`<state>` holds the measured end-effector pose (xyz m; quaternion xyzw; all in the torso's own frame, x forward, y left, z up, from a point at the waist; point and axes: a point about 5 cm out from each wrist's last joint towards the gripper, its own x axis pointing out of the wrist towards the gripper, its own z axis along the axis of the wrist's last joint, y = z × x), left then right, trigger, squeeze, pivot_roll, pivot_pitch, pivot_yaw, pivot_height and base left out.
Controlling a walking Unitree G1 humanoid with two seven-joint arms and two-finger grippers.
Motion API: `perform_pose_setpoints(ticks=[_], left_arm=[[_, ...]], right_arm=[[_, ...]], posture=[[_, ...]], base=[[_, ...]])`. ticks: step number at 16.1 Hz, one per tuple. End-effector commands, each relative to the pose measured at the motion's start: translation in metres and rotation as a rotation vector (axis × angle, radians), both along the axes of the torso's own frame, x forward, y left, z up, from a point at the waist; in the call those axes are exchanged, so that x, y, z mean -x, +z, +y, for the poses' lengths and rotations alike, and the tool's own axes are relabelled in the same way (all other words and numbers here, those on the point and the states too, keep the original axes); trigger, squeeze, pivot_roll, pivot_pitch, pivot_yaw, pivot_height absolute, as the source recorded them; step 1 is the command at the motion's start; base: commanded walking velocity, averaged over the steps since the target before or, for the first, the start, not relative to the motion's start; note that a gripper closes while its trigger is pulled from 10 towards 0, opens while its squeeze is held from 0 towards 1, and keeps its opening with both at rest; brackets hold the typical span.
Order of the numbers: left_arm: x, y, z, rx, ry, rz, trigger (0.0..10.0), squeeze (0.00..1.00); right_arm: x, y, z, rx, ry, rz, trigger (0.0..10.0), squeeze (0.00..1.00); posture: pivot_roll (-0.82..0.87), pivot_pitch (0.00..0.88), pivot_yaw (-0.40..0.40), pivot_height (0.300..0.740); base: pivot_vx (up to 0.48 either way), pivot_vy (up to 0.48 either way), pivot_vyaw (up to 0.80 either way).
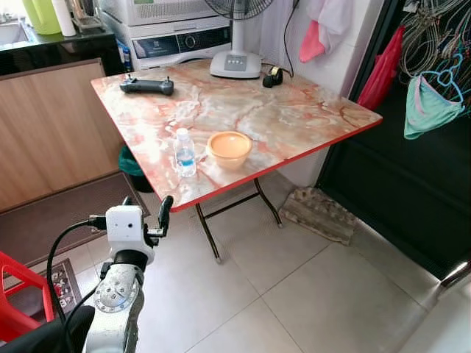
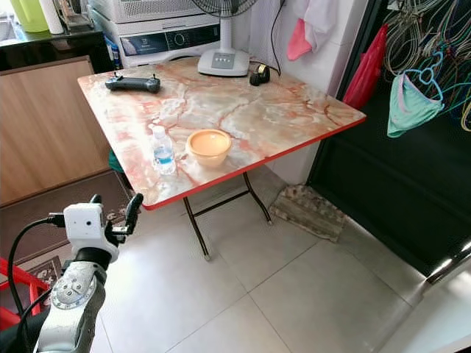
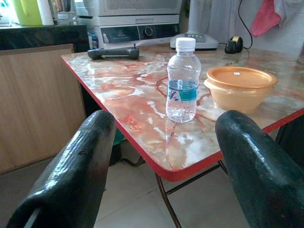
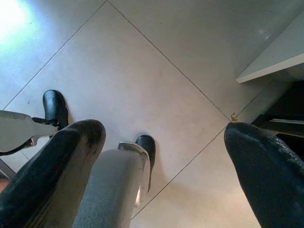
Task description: Restocking fridge
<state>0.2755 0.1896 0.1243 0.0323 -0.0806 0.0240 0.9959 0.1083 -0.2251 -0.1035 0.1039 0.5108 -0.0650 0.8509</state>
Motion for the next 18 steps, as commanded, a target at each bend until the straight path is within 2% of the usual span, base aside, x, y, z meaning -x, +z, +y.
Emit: perform_pose_setpoints(ticks=[1, 8, 18], left_arm=[[-0.0014, 0.0053, -0.0053, 0.01, -0.026, -0.014, 10.0, 0.0], [-0.0017, 0.0062, -0.0084, 0.007, -0.04, -0.016, 10.0, 0.0], [-0.0024, 0.0075, -0.0098, 0.009, -0.044, -0.02, 10.0, 0.0]], right_arm=[[0.002, -0.0003, -0.001, 0.004, 0.012, 0.008, 10.0, 0.0], [0.0019, -0.0002, -0.0005, 0.001, 0.013, 0.002, 10.0, 0.0], [0.0009, 0.0001, 0.0001, -0.007, 0.035, 0.0, 10.0, 0.0]], posture=[[0.1, 0.0, -0.043, 0.74], [0.1, 0.0, -0.043, 0.74], [0.1, 0.0, -0.046, 0.74]], base=[[0.0, 0.0, 0.0], [0.0, 0.0, 0.16], [0.273, 0.0, 0.04]])
